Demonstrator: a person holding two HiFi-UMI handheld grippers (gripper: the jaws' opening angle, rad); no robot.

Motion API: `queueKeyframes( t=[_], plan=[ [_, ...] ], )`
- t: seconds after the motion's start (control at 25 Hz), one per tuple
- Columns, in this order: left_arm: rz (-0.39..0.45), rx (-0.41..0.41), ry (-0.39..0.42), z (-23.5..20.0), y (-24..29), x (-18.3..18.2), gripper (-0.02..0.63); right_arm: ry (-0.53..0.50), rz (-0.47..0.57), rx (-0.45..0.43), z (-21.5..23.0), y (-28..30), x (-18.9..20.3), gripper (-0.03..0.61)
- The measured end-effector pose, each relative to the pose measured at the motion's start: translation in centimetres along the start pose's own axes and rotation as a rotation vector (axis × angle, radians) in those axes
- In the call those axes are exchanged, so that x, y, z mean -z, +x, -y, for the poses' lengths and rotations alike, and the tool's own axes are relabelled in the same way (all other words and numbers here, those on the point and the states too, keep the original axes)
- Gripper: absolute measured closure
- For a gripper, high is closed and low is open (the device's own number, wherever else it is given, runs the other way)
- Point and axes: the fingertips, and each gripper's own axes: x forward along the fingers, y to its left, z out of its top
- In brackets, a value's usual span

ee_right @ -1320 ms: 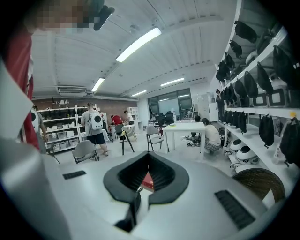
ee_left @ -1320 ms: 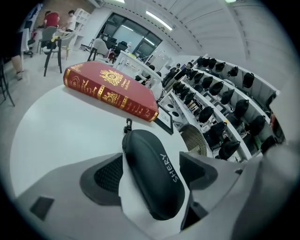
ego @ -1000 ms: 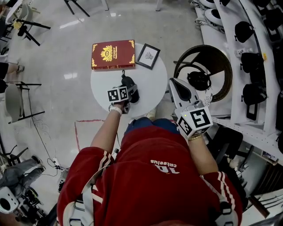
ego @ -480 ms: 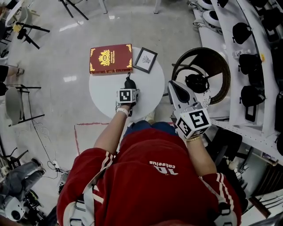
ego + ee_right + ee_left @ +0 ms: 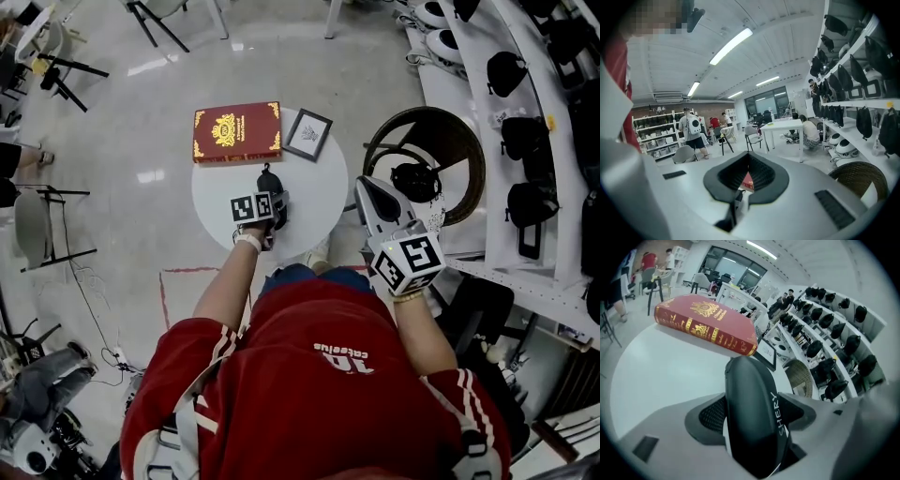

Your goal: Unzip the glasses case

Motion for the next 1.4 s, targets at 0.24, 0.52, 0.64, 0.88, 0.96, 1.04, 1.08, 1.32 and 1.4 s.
queueKeyframes(
  t=[0.24, 0.52, 0.64, 0.88, 0.96, 1.04, 1.08, 1.32, 1.4],
  plan=[
    [0.143, 0.160, -0.149, 1.1, -4.4, -2.9, 0.275, 0.000, 0.024, -0.009, -1.4, -0.1, -0.9, 0.563],
    [0.306, 0.356, -0.160, 4.6, -11.1, -6.3, 0.275, -0.016, 0.070, -0.032, -4.3, -1.0, -2.3, 0.563],
    [0.371, 0.406, -0.150, 6.0, -14.0, -7.2, 0.275, -0.028, 0.090, -0.040, -5.5, -1.9, -2.8, 0.563],
    [0.478, 0.496, -0.124, 9.4, -19.9, -8.6, 0.275, -0.048, 0.128, -0.047, -7.7, -3.7, -3.5, 0.563],
    [0.509, 0.516, -0.103, 10.6, -22.1, -8.9, 0.275, -0.056, 0.146, -0.049, -8.4, -4.4, -3.9, 0.563],
    [0.539, 0.541, -0.103, 11.4, -24.3, -9.1, 0.275, -0.063, 0.166, -0.046, -9.1, -5.0, -4.4, 0.563],
    [0.555, 0.556, -0.110, 11.7, -25.6, -9.2, 0.275, -0.067, 0.176, -0.044, -9.5, -5.4, -4.7, 0.563],
    [0.646, 0.639, -0.087, 14.0, -33.0, -10.0, 0.275, -0.100, 0.235, -0.041, -12.1, -7.1, -6.5, 0.563],
    [0.666, 0.659, -0.065, 14.8, -34.7, -10.1, 0.275, -0.124, 0.251, -0.045, -12.9, -7.5, -6.9, 0.563]
  ],
)
